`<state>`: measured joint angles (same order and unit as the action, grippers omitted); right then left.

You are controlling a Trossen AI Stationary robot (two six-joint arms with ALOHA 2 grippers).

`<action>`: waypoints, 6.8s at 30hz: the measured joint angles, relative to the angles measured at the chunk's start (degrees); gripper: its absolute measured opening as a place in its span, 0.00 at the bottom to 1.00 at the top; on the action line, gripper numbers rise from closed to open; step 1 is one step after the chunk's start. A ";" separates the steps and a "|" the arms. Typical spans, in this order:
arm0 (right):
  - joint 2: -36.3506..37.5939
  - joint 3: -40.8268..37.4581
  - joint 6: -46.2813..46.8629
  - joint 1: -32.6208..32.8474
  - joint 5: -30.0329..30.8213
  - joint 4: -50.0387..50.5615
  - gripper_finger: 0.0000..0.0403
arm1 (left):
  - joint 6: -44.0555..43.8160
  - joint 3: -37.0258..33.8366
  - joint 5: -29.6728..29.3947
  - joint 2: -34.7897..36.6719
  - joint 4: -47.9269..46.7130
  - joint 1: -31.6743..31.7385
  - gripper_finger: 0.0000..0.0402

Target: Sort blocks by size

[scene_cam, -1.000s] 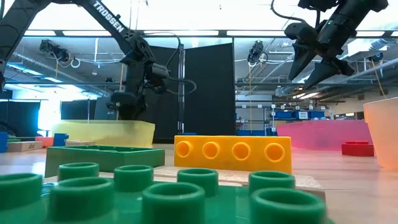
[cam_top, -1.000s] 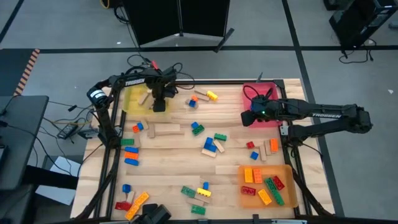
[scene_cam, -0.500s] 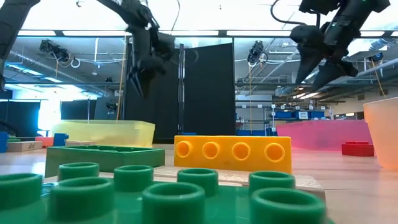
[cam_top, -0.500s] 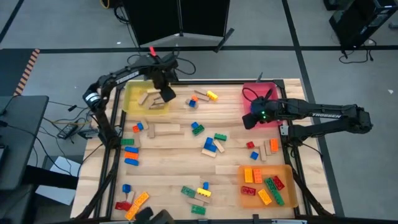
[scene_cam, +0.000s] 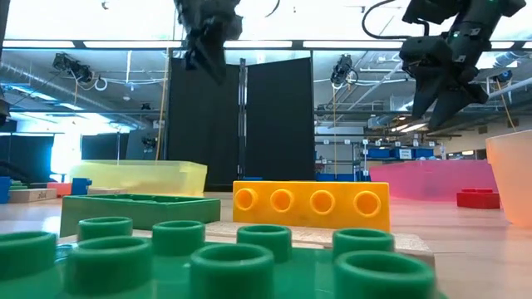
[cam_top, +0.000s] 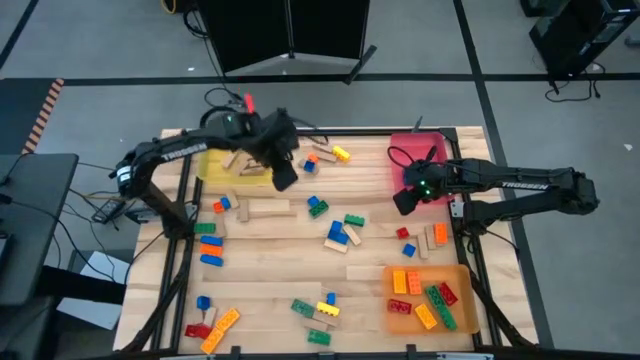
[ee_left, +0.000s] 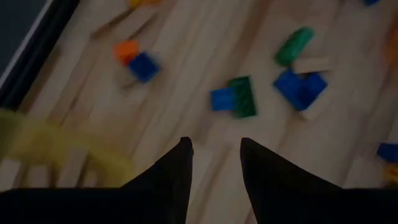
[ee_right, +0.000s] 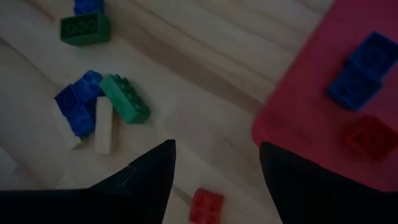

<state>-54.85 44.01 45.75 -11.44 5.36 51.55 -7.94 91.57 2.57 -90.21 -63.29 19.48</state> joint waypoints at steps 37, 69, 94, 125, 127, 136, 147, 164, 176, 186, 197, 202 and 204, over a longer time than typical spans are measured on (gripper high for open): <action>-21.97 14.74 -11.91 6.89 -8.48 38.34 0.54 | -12.89 -40.58 -19.62 29.71 35.20 -22.73 0.35; -39.42 3.34 -27.24 17.40 -12.71 28.83 0.94 | -13.56 -41.33 -19.47 30.64 34.35 -22.59 0.35; -55.52 3.39 -33.52 18.14 -12.45 25.07 0.89 | -13.76 -41.29 -18.79 30.60 35.20 -22.59 0.35; -25.99 18.40 4.23 19.90 -15.42 31.91 0.83 | -13.23 -41.28 -18.79 30.60 35.20 -22.59 0.35; -23.37 20.94 11.58 21.29 -14.96 31.50 0.81 | -13.21 -41.27 -18.79 30.60 35.22 -22.59 0.35; -21.68 26.53 42.98 34.97 -10.75 21.39 0.81 | -13.14 -41.27 -18.79 30.60 35.18 -22.59 0.35; -33.36 26.53 74.47 53.00 -6.75 8.79 0.81 | -13.14 -41.27 -18.82 30.60 35.26 -22.59 0.35; -45.58 26.51 82.05 57.42 -10.59 4.54 0.85 | -10.03 -41.27 -18.83 30.60 35.10 -22.59 0.35; -45.31 26.51 82.04 57.46 -12.05 3.46 0.84 | -8.62 -41.27 -18.84 30.60 34.62 -22.59 0.35; -35.36 26.51 82.21 56.10 -8.31 14.30 0.83 | -8.62 -41.27 -18.84 30.60 34.66 -22.59 0.35; -19.98 20.07 80.64 49.18 -5.29 29.65 0.77 | -8.81 -41.27 -20.51 30.60 35.28 -22.57 0.35; -13.96 10.10 77.48 45.71 -5.21 23.17 0.76 | -8.81 -41.27 -22.16 30.60 35.61 -22.53 0.35; -12.42 6.63 75.85 44.38 -5.23 19.55 0.76 | -8.81 -41.27 -22.80 30.60 35.61 -22.53 0.35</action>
<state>-67.26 50.63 121.61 32.94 0.13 71.10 -16.75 50.30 -20.24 -59.61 -27.68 -3.05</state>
